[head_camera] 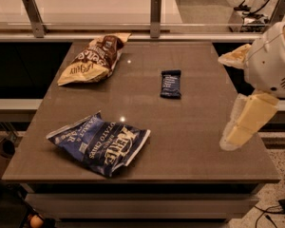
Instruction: Pick blue chip bag
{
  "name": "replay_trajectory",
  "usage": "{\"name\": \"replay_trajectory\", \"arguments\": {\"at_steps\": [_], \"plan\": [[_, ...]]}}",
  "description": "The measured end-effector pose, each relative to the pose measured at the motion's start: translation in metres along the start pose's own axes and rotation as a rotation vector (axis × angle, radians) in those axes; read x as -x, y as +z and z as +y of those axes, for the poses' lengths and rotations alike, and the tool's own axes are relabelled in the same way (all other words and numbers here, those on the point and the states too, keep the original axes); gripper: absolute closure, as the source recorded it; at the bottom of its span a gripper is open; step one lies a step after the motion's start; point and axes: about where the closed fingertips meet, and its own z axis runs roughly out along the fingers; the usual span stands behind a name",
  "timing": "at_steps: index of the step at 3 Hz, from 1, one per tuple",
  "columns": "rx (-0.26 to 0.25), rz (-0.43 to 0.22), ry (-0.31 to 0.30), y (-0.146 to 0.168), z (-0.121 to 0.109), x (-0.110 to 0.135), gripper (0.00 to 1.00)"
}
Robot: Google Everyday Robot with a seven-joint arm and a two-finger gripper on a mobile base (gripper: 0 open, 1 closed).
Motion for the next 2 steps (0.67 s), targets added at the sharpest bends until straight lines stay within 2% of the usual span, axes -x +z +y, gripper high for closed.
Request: {"name": "replay_trajectory", "arguments": {"at_steps": [2], "plan": [[0.053, -0.136, -0.046, 0.066, 0.026, 0.061, 0.00]]}}
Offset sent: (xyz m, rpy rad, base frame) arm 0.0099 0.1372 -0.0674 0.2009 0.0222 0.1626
